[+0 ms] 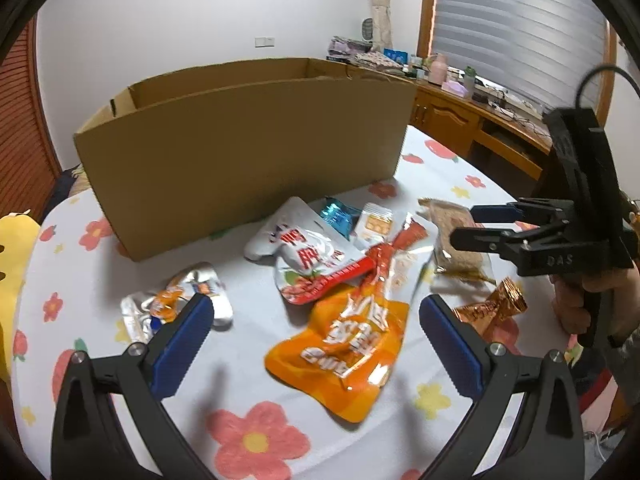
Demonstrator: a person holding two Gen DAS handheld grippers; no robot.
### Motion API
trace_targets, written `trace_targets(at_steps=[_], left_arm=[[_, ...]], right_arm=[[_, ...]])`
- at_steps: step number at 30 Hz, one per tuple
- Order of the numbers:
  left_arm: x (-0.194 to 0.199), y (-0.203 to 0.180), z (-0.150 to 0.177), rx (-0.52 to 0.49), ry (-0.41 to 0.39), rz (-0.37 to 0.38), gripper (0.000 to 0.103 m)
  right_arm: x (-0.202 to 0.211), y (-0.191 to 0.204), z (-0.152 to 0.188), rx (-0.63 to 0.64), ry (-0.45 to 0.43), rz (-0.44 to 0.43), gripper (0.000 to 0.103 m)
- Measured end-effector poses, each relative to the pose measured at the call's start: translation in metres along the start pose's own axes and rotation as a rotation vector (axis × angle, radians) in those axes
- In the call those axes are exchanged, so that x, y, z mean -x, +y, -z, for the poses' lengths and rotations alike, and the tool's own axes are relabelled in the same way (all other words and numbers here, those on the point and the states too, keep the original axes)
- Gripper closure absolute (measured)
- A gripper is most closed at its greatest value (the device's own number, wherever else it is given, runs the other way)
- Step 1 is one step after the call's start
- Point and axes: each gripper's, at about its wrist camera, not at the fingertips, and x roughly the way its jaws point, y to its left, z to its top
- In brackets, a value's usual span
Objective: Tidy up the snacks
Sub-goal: 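Return both tools to the pile and position the right tool over the sesame bar, then grasp the orange chicken-feet pack with the left tool while the right tool grasps the sesame bar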
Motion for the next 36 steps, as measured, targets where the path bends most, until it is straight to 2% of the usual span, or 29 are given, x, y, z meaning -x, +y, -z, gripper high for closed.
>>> trace_targets(at_steps=[11,20,28,36], left_arm=[[-0.009,-0.011,0.007,-0.025,0.036,0.02,0.0],[-0.017,-0.019,0.005,-0.05,0.082,0.022,0.0],[-0.036,-0.021,0.009,-0.069,0.192,0.008,0.0],[-0.038,-0.024,0.008,-0.092,0.2,-0.006,0.0]], right_arm=[[-0.014,-0.007,-0.008,-0.061,0.036,-0.027,0.026],[-0.018,-0.009,-0.008,-0.031,0.042,-0.009,0.025],[-0.02,-0.008,-0.008,-0.031,0.04,-0.01,0.024],[-0.021,-0.007,-0.007,-0.025,0.041,-0.004,0.024]])
